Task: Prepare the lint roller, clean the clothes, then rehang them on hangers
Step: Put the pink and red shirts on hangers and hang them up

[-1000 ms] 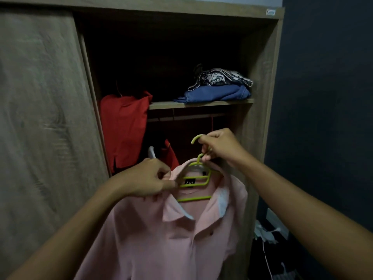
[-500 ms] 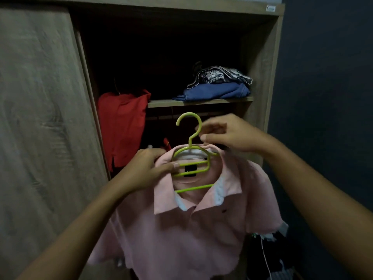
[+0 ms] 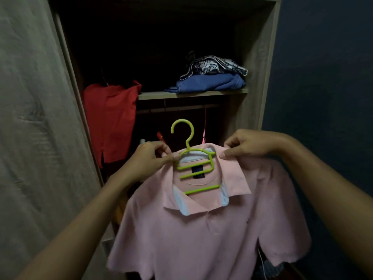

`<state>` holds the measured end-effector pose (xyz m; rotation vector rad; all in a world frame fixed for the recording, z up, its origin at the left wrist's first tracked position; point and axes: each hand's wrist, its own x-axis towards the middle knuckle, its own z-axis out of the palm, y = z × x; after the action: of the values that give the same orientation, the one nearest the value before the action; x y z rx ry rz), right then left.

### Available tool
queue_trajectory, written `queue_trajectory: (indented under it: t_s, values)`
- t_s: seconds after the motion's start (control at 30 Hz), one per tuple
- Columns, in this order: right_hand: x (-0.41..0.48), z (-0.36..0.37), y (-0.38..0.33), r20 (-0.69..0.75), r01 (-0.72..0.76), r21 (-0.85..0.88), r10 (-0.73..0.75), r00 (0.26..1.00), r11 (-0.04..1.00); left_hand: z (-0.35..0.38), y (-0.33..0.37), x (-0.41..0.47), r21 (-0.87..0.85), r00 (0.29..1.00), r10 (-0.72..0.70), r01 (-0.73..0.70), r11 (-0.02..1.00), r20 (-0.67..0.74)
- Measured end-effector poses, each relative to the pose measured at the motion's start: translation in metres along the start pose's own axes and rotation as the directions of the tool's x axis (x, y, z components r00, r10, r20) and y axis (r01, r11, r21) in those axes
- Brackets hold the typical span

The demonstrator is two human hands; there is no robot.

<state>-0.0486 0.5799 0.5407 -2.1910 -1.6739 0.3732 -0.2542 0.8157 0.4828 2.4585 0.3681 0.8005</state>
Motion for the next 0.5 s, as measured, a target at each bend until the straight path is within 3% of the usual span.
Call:
queue_trajectory:
  t_s: [0.33, 0.43, 0.5]
  values:
    - [0.020, 0.016, 0.037, -0.008, -0.305, -0.221, 0.311, 0.950, 0.926, 0.057, -0.044, 0.037, -0.008, 0.979, -0.158, 0.158, 0.987, -0.133]
    - [0.039, 0.028, 0.051, -0.019, -0.368, -0.162, 0.370, 0.929, 0.916, 0.069, -0.055, 0.056, -0.010, 0.969, -0.188, 0.189, 0.982, -0.163]
    - [0.055, 0.039, 0.060, -0.015, -0.391, -0.035, 0.391, 0.920, 0.920, 0.075, -0.063, 0.068, 0.000, 0.954, -0.237, 0.241, 0.971, -0.181]
